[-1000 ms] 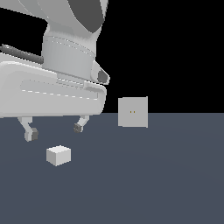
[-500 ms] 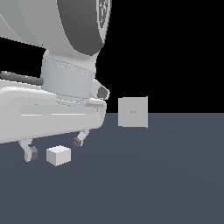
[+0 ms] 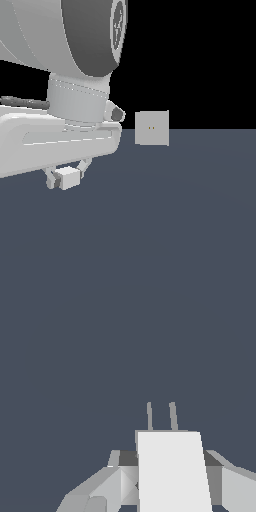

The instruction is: Plug the charger into the wall socket.

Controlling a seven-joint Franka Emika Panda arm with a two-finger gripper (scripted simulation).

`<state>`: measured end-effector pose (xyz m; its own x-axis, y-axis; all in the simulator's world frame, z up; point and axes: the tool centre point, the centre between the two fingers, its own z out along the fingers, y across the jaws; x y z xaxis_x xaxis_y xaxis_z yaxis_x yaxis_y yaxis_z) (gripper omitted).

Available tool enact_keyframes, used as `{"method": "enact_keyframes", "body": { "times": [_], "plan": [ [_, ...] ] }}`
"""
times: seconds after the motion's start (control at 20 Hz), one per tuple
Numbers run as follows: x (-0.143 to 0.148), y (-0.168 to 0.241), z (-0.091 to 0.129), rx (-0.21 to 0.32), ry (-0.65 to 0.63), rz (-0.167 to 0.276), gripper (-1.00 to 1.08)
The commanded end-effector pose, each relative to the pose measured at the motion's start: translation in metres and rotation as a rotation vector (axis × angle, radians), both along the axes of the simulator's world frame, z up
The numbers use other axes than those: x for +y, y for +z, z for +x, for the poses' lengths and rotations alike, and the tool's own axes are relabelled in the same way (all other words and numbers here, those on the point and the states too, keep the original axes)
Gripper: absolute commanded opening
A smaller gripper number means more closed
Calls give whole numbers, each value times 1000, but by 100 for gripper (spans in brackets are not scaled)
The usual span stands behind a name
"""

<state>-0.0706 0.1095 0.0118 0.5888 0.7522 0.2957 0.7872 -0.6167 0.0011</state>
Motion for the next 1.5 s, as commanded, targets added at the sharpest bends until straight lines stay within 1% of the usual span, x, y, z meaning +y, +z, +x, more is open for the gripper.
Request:
{"method": "enact_keyframes", "body": {
  "times": [0.0,0.45,0.75,1.05,1.45],
  "plan": [
    [0,0,0,0,0,0,-100],
    [0,1,1,-1,-9,1,-100],
    [-5,6,11,-2,-77,2,-100],
    [-17,17,29,-3,-211,4,-100],
    [-47,37,57,-6,-470,8,-100]
  ]
}}
